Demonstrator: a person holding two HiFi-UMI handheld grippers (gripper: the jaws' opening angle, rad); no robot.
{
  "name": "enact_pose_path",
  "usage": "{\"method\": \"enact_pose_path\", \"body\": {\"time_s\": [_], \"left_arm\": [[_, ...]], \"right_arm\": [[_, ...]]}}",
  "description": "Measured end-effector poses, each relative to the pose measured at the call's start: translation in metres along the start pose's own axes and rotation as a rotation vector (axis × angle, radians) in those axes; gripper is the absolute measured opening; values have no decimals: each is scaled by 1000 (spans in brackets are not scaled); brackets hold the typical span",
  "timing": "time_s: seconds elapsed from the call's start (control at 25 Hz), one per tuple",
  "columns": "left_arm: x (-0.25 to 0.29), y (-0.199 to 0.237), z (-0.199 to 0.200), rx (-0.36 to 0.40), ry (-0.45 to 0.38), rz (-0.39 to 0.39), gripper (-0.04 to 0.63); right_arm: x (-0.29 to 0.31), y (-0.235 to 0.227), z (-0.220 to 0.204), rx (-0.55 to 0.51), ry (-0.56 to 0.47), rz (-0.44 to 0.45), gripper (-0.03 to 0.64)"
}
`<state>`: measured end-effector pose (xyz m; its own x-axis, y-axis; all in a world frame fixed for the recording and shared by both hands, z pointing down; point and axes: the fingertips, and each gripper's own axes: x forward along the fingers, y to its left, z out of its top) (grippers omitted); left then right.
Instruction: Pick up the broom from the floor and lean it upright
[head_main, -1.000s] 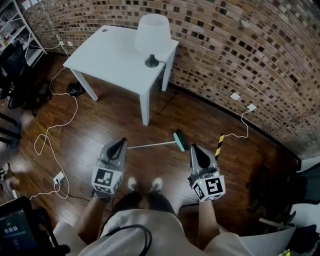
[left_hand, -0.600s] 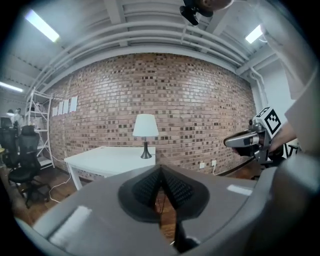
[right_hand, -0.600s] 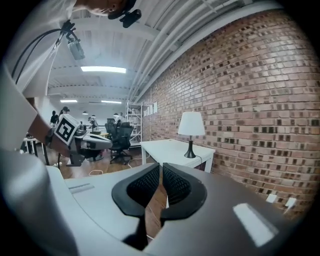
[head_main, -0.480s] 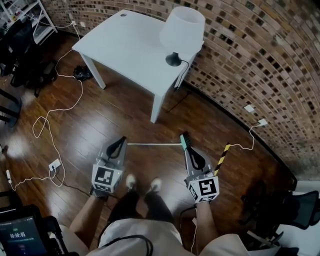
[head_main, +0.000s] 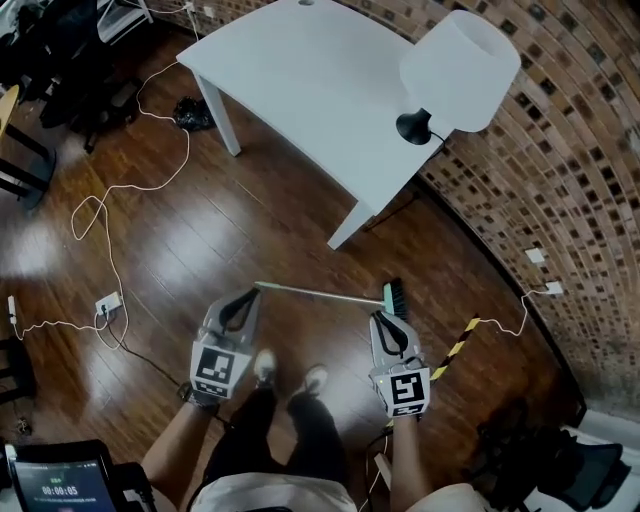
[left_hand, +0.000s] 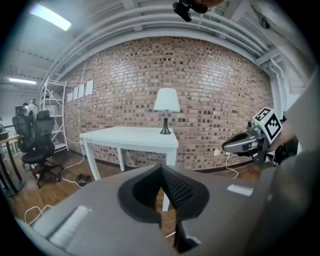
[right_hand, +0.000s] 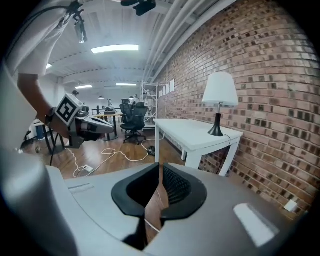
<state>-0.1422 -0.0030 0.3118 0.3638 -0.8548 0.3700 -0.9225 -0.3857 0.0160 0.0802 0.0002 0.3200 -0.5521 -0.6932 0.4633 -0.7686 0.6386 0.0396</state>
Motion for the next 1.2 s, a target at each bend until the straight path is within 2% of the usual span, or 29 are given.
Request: {"method": "enact_pose_path", "body": {"time_s": [0.32, 0.48, 0.68, 0.96, 1.2], "left_arm": [[38, 32, -102, -60, 68, 51, 2], [53, 31, -161, -86, 125, 52, 2], [86, 32, -238, -160, 148, 76, 2], [125, 28, -372, -272, 202, 144, 2], [161, 20, -477, -327, 242, 170, 2]], "right_arm": [[91, 35, -79, -83, 96, 140, 49], [127, 60, -123, -108, 152, 227, 64], [180, 81, -192, -168, 211, 309, 71], [242, 85, -308, -173, 253, 333, 77], [295, 69, -384, -100, 229, 263, 77]]}}
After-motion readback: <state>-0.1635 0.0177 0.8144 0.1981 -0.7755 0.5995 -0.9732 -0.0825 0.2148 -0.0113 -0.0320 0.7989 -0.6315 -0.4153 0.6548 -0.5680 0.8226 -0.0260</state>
